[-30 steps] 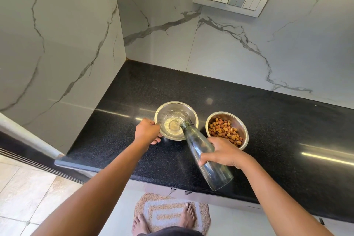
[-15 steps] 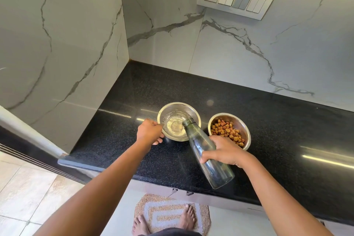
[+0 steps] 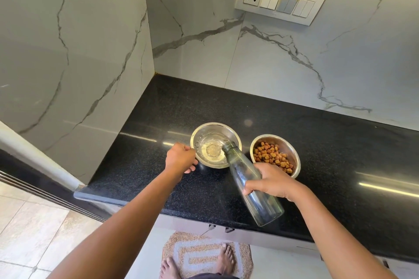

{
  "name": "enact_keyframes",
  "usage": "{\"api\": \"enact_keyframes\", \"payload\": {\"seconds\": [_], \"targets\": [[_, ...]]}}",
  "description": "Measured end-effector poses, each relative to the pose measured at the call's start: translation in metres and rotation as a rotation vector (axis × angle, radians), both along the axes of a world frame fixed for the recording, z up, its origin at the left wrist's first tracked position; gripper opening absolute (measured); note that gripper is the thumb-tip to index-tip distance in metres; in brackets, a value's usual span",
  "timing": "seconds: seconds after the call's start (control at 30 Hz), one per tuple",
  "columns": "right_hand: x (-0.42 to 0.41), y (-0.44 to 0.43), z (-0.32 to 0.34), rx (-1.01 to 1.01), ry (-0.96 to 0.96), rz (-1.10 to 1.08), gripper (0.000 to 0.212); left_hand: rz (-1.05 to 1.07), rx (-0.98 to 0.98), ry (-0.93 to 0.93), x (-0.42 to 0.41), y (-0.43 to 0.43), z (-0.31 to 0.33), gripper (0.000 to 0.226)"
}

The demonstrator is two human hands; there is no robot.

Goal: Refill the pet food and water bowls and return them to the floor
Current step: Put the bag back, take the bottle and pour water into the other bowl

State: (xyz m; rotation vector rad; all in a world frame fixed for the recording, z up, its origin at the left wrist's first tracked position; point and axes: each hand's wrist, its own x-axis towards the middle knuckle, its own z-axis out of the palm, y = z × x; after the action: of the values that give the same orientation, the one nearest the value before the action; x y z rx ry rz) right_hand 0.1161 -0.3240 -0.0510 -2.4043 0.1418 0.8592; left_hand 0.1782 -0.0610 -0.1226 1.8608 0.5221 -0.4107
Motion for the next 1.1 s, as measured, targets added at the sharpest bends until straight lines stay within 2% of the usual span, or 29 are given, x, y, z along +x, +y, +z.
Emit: {"api": "enact_keyframes", "payload": {"seconds": [0.67,0.9,1.1], "targets": [[-0.006,0.004,-0.002,0.029,0.003,-0.043,0.064,-0.027,-0.010,-0.011,-0.005,0.009,0.009,0.017],[-0.010,0.001,-0.003,0.090,-0.083,-0.127,0.047,-0.028,0.005,-0.041,-0.004,0.006,0.014,0.020],[-0.004,-0.001,0.005,0.131,-0.247,-0.181,0.069,-0.044,0.027,-0.083,0.000,0.004,0.021,0.023]]}}
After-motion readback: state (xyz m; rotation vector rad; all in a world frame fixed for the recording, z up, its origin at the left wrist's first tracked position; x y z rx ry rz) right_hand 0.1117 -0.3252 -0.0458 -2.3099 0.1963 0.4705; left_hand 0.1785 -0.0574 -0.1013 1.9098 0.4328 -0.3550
